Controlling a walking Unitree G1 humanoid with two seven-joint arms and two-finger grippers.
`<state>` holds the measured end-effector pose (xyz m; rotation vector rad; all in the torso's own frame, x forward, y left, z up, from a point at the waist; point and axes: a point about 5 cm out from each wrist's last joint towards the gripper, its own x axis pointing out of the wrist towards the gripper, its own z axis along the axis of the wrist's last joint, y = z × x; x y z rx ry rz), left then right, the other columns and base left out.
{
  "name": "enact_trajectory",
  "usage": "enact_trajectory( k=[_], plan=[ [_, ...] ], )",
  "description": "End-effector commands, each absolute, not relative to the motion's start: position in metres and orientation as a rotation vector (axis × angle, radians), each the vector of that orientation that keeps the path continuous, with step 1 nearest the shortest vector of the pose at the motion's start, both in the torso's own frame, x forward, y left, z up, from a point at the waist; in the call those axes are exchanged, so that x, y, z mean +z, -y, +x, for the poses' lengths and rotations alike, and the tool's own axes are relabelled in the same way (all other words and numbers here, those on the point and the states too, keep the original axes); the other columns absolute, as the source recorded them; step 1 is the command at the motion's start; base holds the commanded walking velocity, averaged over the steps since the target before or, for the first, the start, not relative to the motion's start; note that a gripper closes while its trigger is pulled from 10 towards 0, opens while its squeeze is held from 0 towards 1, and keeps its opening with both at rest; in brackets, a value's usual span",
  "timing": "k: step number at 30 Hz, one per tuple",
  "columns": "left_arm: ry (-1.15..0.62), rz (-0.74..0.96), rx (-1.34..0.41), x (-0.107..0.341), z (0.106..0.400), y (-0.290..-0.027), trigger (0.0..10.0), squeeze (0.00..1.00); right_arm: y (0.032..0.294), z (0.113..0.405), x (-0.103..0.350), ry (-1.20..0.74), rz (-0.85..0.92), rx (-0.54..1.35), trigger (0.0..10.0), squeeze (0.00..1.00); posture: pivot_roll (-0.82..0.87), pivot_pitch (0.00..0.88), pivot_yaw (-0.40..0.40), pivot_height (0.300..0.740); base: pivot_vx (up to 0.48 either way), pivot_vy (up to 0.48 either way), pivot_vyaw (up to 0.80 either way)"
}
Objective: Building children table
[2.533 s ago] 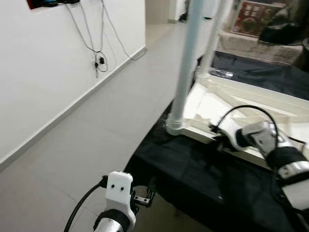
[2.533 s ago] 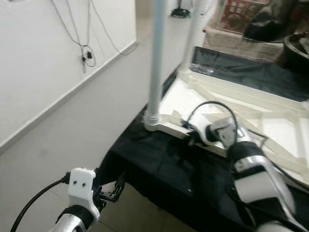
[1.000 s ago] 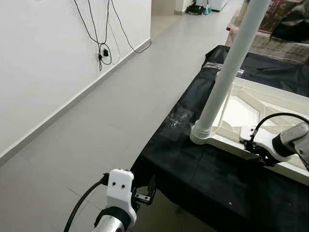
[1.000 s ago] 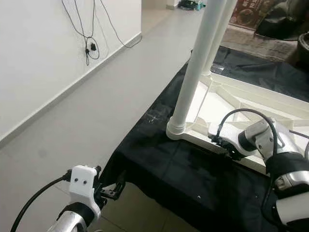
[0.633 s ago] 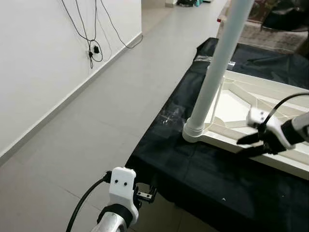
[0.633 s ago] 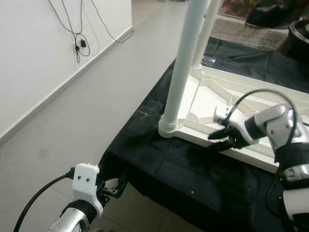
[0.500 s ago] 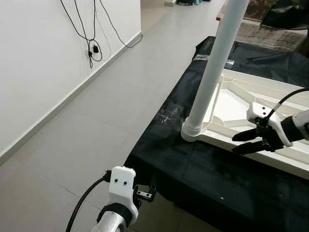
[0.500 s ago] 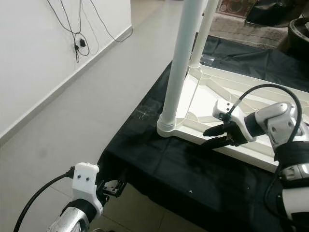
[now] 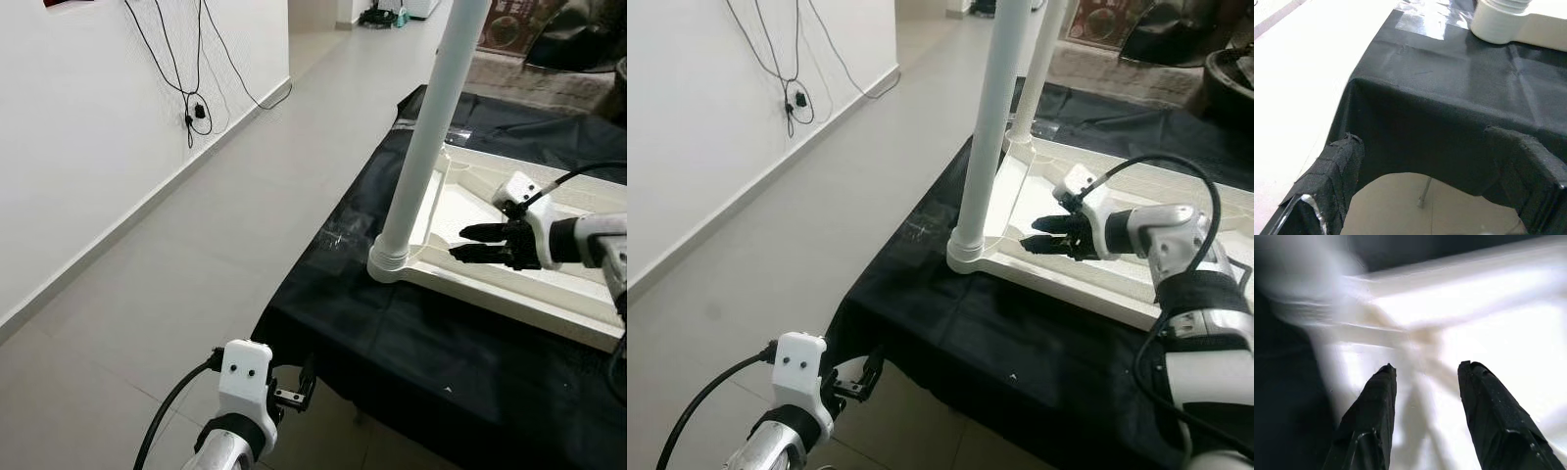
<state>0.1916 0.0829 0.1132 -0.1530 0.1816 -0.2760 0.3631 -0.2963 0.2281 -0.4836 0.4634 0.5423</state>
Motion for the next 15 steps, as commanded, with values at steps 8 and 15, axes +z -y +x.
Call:
enact_trajectory(
  k=[8, 15],
  plan=[
    [-0.202, -0.156, -0.283, 0.108, 0.188, -0.082, 10.0, 0.00, 0.284, 0.387, 0.220, -0.360, -0.624, 0.180, 10.0, 0.00, -0.07, 0.077, -0.004, 0.740, 0.000, 0.000, 0.00],
    [-0.200, -0.161, -0.284, 0.111, 0.186, -0.081, 10.0, 0.00, 0.236, 0.400, 0.201, -0.313, -0.791, 0.293, 10.0, 0.00, -0.05, 0.102, -0.009, 0.740, 0.000, 0.000, 0.00]
  ],
)
